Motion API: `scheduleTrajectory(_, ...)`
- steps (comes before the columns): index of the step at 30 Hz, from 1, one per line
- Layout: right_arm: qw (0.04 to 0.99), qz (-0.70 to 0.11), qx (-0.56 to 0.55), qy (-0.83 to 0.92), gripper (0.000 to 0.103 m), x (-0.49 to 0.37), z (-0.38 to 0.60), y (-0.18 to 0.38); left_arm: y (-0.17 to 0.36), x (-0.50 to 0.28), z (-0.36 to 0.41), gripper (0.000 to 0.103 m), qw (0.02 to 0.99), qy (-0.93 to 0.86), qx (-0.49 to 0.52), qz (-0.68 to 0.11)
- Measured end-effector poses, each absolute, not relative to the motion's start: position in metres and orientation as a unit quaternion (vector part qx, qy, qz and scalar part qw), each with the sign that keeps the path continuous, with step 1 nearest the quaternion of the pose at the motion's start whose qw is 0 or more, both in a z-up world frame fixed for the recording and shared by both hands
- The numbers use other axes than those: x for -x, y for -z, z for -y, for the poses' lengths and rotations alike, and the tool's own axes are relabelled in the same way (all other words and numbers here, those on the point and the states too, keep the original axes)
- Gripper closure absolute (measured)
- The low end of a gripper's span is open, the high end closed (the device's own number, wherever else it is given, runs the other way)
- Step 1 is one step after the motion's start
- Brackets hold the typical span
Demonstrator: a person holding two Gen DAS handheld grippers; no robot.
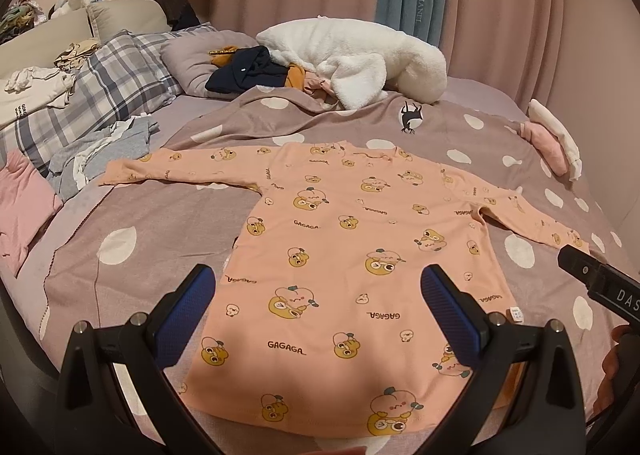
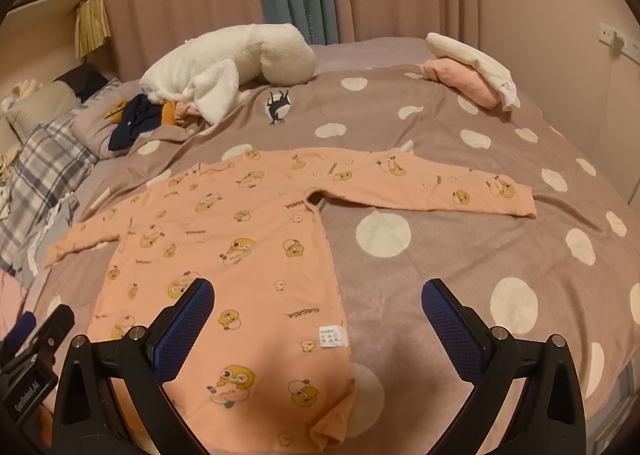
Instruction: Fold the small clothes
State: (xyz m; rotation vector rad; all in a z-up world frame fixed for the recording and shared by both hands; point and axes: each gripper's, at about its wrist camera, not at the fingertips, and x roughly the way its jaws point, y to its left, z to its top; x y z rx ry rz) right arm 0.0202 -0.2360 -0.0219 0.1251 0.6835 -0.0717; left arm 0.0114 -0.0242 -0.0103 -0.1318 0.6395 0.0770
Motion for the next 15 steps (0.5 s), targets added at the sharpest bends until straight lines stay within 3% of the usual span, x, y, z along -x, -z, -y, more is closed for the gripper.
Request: scheduleTrajectory(15,0.939,-0.338,-0.051,0.046,0.0,-0.0227,0.2318,0.0256,0.013,-0.0092,0.022,0.0,0.946,-0.038,0.062,-0.317)
